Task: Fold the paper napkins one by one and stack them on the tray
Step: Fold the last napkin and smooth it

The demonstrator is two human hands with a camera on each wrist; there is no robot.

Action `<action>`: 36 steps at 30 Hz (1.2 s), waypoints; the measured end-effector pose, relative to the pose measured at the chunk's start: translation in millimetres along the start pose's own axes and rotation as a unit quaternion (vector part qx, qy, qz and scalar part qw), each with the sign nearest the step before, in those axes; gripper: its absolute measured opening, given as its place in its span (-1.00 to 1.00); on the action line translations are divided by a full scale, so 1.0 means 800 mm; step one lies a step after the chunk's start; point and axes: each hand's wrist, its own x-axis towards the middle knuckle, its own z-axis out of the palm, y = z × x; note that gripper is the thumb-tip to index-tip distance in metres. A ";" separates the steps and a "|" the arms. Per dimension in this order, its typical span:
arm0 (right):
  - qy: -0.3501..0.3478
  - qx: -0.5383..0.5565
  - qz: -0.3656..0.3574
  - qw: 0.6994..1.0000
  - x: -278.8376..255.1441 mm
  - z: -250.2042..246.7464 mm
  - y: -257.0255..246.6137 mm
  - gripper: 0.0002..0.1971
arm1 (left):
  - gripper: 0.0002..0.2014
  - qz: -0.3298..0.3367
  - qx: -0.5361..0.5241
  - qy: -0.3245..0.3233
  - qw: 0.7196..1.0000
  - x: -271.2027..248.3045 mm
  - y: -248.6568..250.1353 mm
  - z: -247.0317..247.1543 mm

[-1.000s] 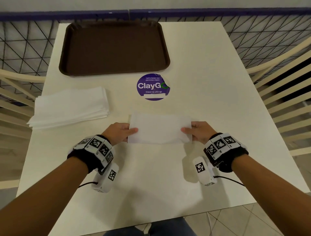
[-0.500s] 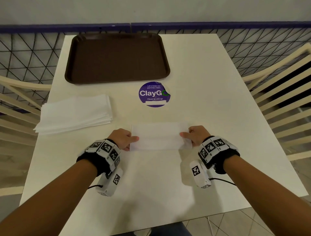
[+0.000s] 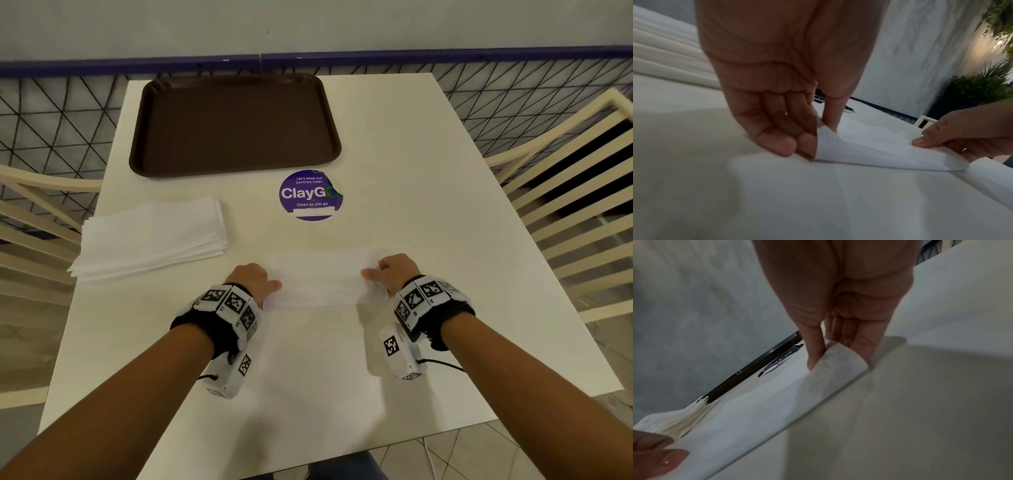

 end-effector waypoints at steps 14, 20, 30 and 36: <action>0.006 0.024 -0.007 1.000 -0.005 -0.002 -0.003 -0.42 | -0.50 0.286 0.310 0.153 0.893 -0.021 0.044 0.058; 0.020 0.037 -0.008 0.999 -0.008 0.001 -0.005 -0.42 | -0.53 0.271 0.331 0.118 0.896 -0.022 0.036 0.071; 0.053 0.029 -0.025 0.998 -0.014 0.007 0.000 -0.66 | -0.49 0.285 0.346 0.130 0.884 -0.019 0.028 0.065; 0.124 -0.066 -0.088 0.986 -0.052 0.016 -0.009 -0.63 | -0.45 0.305 0.360 0.124 0.873 -0.013 0.025 0.058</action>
